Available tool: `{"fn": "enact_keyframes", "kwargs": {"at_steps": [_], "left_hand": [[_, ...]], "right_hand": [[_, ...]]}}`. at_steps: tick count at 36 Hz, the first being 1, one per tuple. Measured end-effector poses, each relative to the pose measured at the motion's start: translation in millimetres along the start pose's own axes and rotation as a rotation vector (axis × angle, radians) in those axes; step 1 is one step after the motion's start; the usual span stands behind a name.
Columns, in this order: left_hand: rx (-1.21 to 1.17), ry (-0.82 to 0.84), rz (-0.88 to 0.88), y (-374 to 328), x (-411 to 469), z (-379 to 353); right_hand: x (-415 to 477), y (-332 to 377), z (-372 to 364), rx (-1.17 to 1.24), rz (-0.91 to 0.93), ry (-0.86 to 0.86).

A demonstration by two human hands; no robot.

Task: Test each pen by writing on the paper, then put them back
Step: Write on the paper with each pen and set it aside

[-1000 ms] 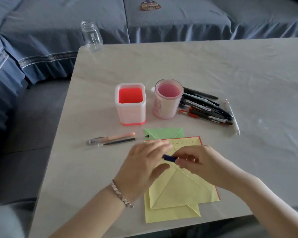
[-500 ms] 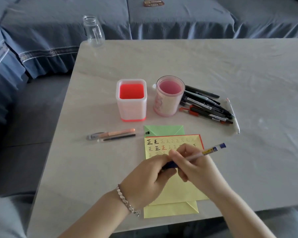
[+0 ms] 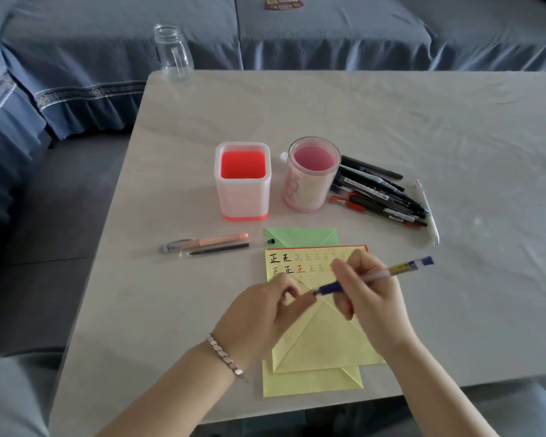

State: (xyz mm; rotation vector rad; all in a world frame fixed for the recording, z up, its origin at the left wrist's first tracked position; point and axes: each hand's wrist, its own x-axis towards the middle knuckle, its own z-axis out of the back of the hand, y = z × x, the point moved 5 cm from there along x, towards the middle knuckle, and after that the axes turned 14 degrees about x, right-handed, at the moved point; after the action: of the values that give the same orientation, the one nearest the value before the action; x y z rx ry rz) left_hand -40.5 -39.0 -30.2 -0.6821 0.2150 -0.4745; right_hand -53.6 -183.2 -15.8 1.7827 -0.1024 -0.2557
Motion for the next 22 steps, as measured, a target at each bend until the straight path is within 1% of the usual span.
{"fn": "enact_keyframes", "kwargs": {"at_steps": [2,4,5,7,9,12,17,22], "left_hand": [[0.077,-0.089,0.137,16,3,1],[0.156,-0.183,0.191,30,2,-1],[0.206,-0.22,0.172,33,2,-4],[0.282,-0.307,0.061,34,1,-10],[0.319,-0.346,-0.035,34,-1,-17],[0.387,-0.292,-0.078,37,0,-31],[0.358,-0.224,-0.071,42,1,-42],[0.376,-0.147,-0.071,43,5,-45]], "right_hand": [[5,1,15,-0.041,0.068,-0.111],[10,-3,26,-0.112,0.085,-0.158],[11,-7,30,-0.127,0.072,-0.166],[14,-16,36,-0.124,0.027,-0.175],[18,-24,39,-0.115,-0.014,-0.192],[23,-32,37,-0.086,-0.037,-0.222],[29,-38,24,-0.088,-0.001,-0.271],[34,-49,18,-0.2,0.069,-0.369]]}}
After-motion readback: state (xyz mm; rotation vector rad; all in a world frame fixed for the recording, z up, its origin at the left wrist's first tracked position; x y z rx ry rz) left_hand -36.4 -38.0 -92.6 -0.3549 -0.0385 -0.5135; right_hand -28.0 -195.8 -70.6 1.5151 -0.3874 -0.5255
